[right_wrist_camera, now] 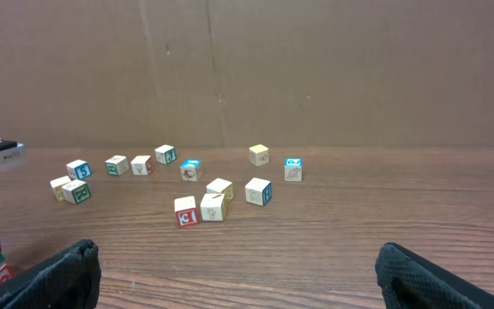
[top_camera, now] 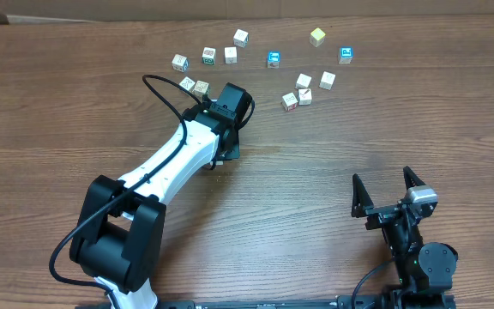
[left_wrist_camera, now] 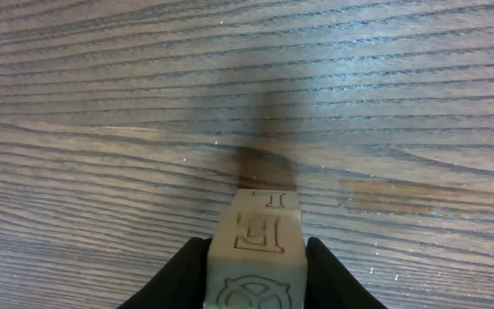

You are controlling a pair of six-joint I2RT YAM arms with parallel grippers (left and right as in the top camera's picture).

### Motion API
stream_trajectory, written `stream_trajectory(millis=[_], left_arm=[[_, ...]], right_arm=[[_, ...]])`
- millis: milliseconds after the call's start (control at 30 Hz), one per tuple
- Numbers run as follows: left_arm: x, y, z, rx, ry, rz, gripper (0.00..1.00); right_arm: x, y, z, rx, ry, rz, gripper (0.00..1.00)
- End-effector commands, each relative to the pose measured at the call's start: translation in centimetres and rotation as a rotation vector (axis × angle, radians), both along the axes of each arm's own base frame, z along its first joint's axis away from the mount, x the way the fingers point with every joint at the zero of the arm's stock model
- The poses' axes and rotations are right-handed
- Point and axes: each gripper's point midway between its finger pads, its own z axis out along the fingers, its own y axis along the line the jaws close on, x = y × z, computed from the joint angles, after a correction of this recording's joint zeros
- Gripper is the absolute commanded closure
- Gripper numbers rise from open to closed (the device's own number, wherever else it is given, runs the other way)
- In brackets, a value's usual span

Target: Form a tower

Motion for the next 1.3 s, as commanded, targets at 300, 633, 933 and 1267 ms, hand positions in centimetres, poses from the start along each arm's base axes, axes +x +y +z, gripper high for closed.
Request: stream_trajectory(millis=[300, 633, 933, 1267], left_arm=[[0.6, 0.1, -0.1, 0.02, -0.008, -0.002, 0.27], [-0.1, -0.1, -2.9, 0.011, 0.061, 0.035, 0.32], [-0.4, -0.3, -4.6, 0.009, 0.103, 0.032, 0.55], [-0.4, -0.3, -4.6, 0.01, 0.103, 0.031, 0.72]], right_arm=[[0.0, 0.1, -0.2, -0.004, -0.002, 0.004, 0.0], [0.0, 0.1, -0.2, -0.004, -0.002, 0.004, 0.0], [0.0, 0.1, -0.2, -0.004, -0.002, 0.004, 0.0], [0.0, 0.1, -0.2, -0.004, -0.002, 0.004, 0.0]])
